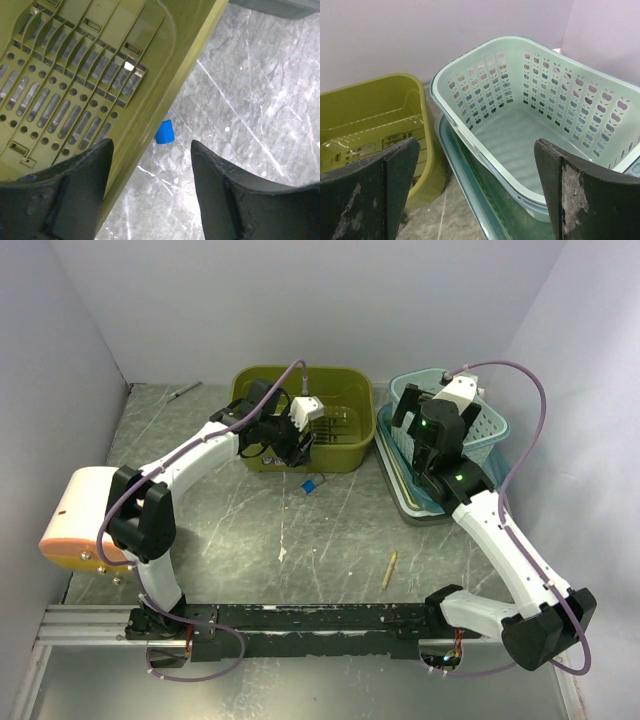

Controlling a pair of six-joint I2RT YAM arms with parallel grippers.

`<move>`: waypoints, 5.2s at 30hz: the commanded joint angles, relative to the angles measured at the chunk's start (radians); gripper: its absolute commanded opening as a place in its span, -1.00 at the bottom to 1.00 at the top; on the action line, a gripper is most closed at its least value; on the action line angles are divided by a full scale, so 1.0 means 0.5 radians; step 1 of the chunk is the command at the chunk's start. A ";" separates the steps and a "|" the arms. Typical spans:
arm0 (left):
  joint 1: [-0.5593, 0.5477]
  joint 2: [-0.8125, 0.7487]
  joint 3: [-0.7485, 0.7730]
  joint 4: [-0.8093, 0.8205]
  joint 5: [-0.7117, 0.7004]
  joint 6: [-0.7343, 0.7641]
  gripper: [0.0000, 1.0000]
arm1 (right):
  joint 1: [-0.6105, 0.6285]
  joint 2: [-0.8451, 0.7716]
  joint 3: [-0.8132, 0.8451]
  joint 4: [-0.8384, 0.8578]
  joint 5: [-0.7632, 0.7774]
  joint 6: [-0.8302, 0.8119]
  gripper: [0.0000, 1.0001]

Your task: Turn the large container upside down

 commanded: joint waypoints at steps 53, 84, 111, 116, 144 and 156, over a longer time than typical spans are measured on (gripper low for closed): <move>0.606 -0.078 0.017 1.794 0.951 -2.831 -0.87 | 0.000 -0.004 -0.064 -0.004 0.008 0.137 1.00; 0.856 -0.005 0.295 0.418 0.517 -1.622 0.96 | -0.002 0.091 0.015 -0.108 -0.069 0.133 1.00; 0.227 -0.037 0.555 -0.264 -1.042 -0.789 0.12 | -0.001 0.249 -0.415 0.958 -2.418 0.358 0.65; 0.262 -0.101 0.422 -0.209 -0.934 -0.829 0.01 | 0.006 0.424 -0.695 1.613 -2.572 0.770 0.41; 0.503 -0.114 0.187 -0.034 -0.314 -1.038 0.07 | 0.269 0.724 -0.922 2.311 -2.327 0.990 -0.31; 0.531 -0.140 0.304 -0.088 -0.219 -1.004 0.58 | 0.319 0.553 -0.476 1.345 -1.966 0.609 -1.00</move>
